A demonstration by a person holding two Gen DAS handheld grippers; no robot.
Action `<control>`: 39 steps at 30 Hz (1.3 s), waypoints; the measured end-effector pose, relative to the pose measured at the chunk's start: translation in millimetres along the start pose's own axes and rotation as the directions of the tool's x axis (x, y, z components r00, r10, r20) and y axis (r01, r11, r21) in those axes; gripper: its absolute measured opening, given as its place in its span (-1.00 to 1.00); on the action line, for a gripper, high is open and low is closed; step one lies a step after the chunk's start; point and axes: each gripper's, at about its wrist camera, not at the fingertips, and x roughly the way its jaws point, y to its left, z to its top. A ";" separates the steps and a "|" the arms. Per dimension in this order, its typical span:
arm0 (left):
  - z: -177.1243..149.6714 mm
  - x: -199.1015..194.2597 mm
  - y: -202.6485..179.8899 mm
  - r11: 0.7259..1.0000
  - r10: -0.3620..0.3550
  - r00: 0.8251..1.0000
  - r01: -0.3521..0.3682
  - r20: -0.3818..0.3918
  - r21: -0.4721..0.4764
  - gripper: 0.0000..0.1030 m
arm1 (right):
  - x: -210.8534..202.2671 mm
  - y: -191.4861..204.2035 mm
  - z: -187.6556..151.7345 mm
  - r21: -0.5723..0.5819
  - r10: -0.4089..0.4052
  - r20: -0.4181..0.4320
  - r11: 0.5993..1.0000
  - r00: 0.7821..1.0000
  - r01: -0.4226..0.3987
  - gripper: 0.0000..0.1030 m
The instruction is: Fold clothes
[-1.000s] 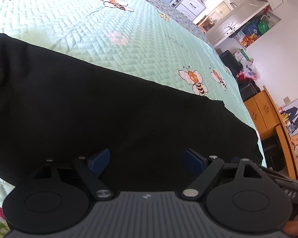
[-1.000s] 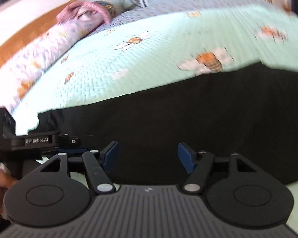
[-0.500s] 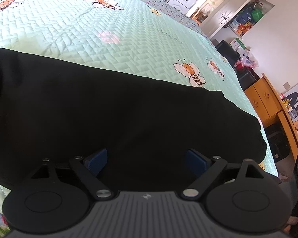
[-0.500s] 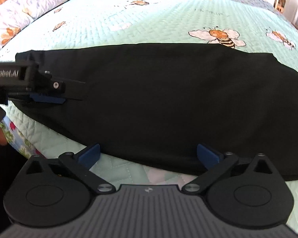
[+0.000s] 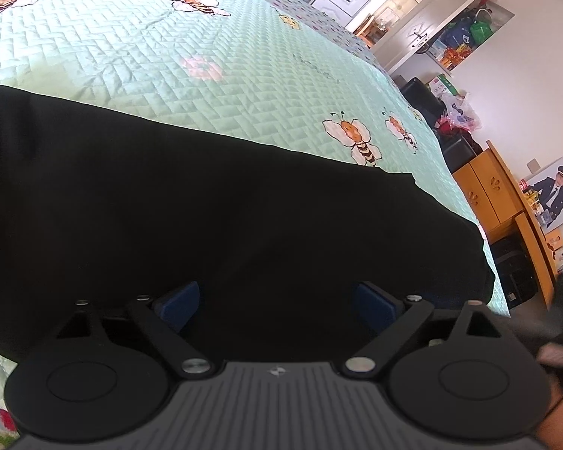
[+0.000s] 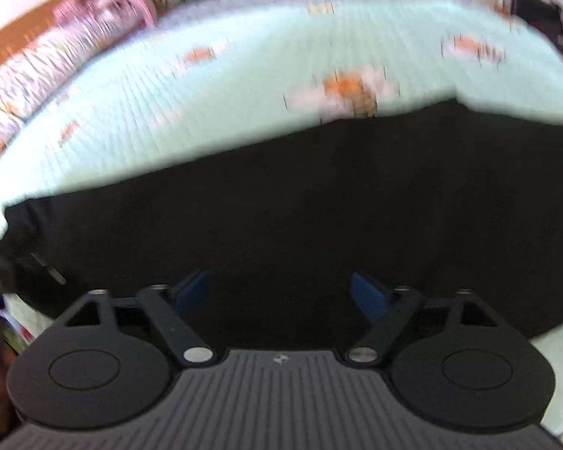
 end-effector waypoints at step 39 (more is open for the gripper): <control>-0.9 0.1 16.3 0.990 -0.130 0.991 0.132 0.033 -0.051 1.00 | -5.3 17.6 3.6 0.048 0.202 -0.012 0.978 0.979 -0.201 0.19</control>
